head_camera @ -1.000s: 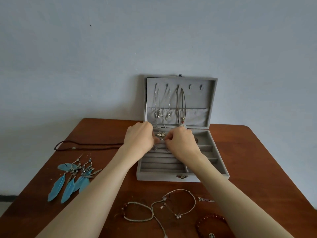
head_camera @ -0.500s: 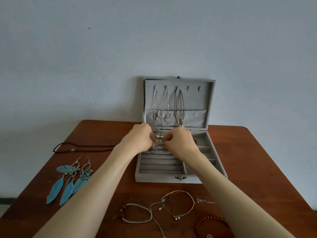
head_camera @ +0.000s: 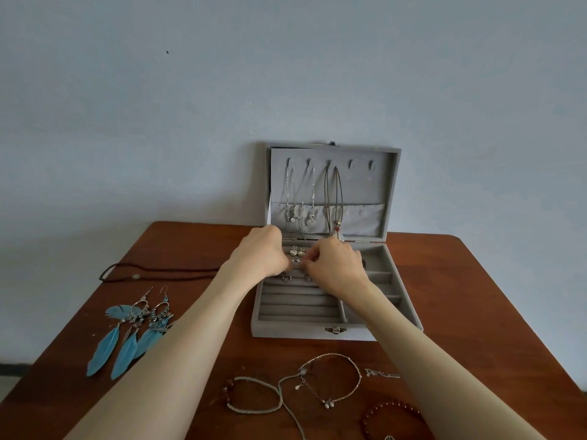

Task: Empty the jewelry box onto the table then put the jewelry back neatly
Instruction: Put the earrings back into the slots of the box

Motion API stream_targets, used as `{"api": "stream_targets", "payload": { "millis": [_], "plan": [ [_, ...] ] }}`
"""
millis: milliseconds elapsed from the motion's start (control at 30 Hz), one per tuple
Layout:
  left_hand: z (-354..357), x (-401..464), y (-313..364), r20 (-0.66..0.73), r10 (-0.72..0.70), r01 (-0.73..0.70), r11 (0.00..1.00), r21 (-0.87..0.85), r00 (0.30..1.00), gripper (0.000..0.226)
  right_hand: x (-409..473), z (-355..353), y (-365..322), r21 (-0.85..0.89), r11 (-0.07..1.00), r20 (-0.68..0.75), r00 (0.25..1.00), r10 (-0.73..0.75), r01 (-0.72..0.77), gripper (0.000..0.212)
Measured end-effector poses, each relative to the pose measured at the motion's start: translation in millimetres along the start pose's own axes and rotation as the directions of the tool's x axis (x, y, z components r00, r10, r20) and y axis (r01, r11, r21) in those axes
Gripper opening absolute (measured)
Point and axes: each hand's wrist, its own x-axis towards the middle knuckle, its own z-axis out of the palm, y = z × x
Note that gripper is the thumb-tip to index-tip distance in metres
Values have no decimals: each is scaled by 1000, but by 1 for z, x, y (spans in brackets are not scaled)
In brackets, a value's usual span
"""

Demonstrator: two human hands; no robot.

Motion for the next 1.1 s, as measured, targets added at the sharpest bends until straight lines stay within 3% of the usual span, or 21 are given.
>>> {"api": "stream_targets", "payload": {
  "millis": [67,233,367,467,667,833,1100],
  "plan": [
    [-2,-1,5,15,-33,33,999,12,999,27,0,2,0,-12,1000,-15,1000,4,-4,20],
    [-2,3,10,15,-60,59,997,59,998,18,-7,1,3,-7,999,-39,998,-45,45,21],
    [3,9,1,6,-55,55,998,15,998,23,-18,-3,13,72,991,-81,991,-105,111,22],
    [1,4,-6,15,29,-28,999,-23,999,6,-25,-3,20,10,980,-96,975,-199,201,29],
    [1,-24,-22,-24,242,-243,964,-107,970,25,-25,4,30,-140,918,-208,895,-394,371,29],
    [6,-24,-26,-106,310,-319,944,-89,945,31,-25,5,30,-245,886,-195,875,-443,394,29],
    [5,-25,-28,-85,362,-363,932,2,928,24,-28,2,25,-337,864,-188,872,-452,374,21]
  ]
}}
